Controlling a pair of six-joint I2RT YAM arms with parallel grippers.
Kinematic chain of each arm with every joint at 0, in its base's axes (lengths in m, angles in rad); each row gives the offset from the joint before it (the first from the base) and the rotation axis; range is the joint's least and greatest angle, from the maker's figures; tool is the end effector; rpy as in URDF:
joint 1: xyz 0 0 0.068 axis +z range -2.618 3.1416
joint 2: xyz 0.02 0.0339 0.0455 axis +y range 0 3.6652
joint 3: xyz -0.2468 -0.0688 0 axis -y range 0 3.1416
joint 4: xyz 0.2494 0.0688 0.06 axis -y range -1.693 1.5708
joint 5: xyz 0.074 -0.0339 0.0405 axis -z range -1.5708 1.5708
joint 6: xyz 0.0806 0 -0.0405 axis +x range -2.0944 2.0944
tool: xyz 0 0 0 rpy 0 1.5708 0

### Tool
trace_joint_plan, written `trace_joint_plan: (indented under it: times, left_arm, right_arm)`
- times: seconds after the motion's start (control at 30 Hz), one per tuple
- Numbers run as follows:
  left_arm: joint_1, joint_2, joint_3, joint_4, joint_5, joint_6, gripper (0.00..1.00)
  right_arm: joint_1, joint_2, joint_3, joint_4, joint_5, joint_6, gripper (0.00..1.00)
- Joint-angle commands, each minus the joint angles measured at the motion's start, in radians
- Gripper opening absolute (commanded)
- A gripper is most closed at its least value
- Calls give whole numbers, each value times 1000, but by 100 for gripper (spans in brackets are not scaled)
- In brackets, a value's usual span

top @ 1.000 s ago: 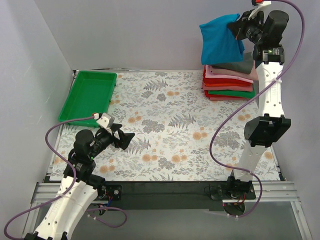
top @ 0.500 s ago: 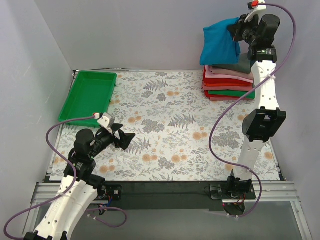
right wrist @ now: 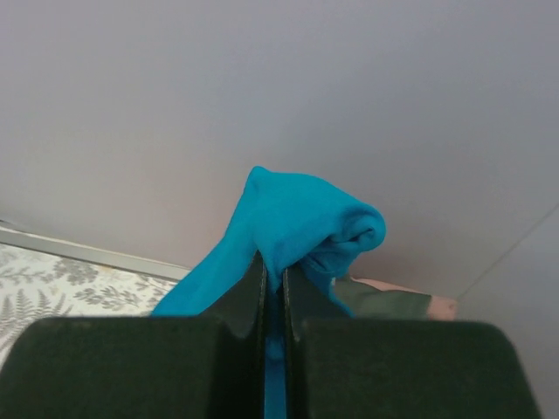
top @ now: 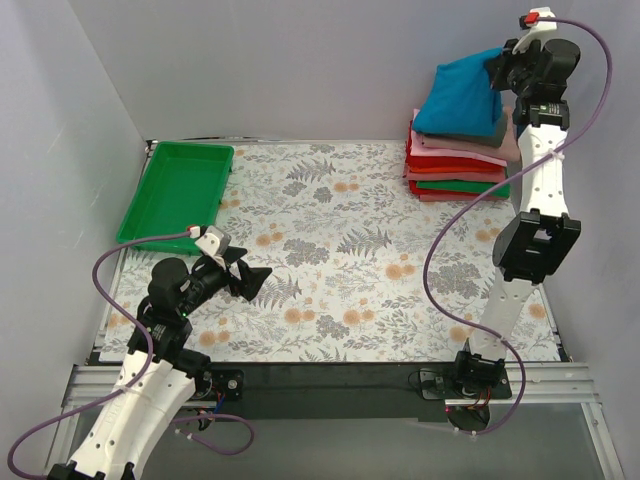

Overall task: Fold and stack the t-shirts
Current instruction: Neatly place the folded tshirt to the corner

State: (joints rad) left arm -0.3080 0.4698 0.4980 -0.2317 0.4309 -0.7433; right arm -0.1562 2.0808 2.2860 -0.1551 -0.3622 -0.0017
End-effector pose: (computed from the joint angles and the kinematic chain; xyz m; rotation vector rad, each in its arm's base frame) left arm 0.1725 -0.0902 0.2625 -0.0783 1.9000 -1.1197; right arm 0.5197 -0.0529 0.4459 -0.1720 1.5161 0.1492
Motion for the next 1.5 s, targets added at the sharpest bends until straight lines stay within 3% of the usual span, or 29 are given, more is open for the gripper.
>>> trace_joint_plan:
  times: [0.0, 1.13, 1.17, 1.23, 1.27, 1.3, 1.47]
  left_arm:
    - [-3, 4, -6, 14, 14, 12, 80]
    - [-3, 41, 2, 14, 68, 10, 84]
    - [-3, 41, 2, 14, 69, 10, 84]
    - [-3, 39, 2, 14, 69, 10, 84]
    - [-3, 39, 2, 15, 69, 10, 84]
    - [-3, 39, 2, 14, 69, 10, 84]
    - [-3, 29, -1, 15, 66, 9, 84]
  right_arm:
    - [-3, 16, -14, 77, 51, -67, 1]
    - [30, 183, -51, 252, 518, -394, 1]
    - [29, 186, -54, 249, 531, -400, 5]
    - [24, 186, -57, 238, 563, -412, 28]
    - [24, 183, -59, 233, 571, -428, 47]
    - [24, 179, -59, 224, 583, -431, 54]
    - [24, 119, -65, 157, 568, -416, 61]
